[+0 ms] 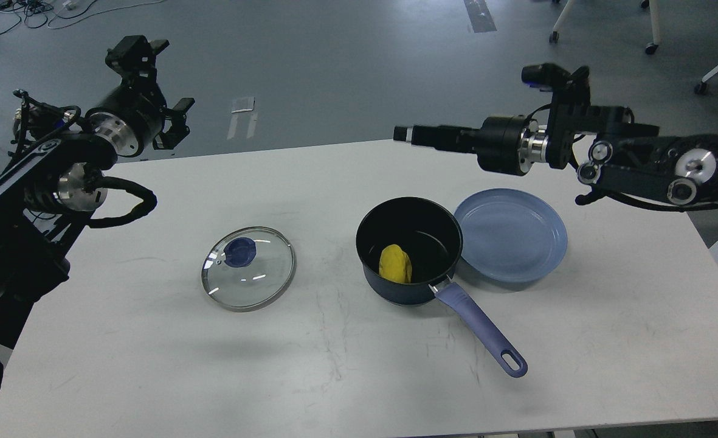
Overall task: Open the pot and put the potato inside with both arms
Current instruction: 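Carry the potato over the saucepan and drop it inside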
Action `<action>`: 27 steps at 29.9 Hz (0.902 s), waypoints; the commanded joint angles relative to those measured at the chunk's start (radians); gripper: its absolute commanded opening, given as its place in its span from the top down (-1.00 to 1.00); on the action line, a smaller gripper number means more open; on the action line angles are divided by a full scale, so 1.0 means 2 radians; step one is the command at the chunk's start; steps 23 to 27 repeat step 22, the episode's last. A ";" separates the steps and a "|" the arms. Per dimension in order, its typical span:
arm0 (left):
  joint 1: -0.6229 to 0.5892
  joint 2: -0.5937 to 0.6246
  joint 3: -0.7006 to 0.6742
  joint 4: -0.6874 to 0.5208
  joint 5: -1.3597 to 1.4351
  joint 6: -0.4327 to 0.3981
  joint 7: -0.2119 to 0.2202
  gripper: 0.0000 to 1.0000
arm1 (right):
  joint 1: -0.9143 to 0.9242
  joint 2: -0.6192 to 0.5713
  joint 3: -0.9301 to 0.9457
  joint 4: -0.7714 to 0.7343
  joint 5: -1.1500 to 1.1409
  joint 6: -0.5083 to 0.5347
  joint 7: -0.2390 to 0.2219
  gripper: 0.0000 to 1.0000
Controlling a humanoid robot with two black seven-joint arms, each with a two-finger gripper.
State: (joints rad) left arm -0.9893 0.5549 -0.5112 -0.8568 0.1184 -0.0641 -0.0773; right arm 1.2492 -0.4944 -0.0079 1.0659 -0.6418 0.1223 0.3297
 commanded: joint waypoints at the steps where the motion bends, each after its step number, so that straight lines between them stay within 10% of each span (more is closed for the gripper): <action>1: 0.007 -0.013 -0.024 -0.001 -0.030 -0.014 0.014 -0.98 | -0.016 -0.017 0.089 -0.017 0.198 0.029 -0.031 -1.00; 11: 0.077 -0.047 -0.091 -0.016 -0.081 -0.044 0.042 -0.98 | -0.152 0.046 0.287 -0.081 0.348 0.026 -0.047 -1.00; 16: 0.107 -0.042 -0.119 -0.057 -0.082 -0.066 0.049 -0.98 | -0.167 0.055 0.305 -0.080 0.355 0.025 -0.080 -1.00; 27: 0.110 -0.042 -0.129 -0.058 -0.081 -0.065 0.049 -0.98 | -0.167 0.059 0.307 -0.090 0.355 0.029 -0.074 -1.00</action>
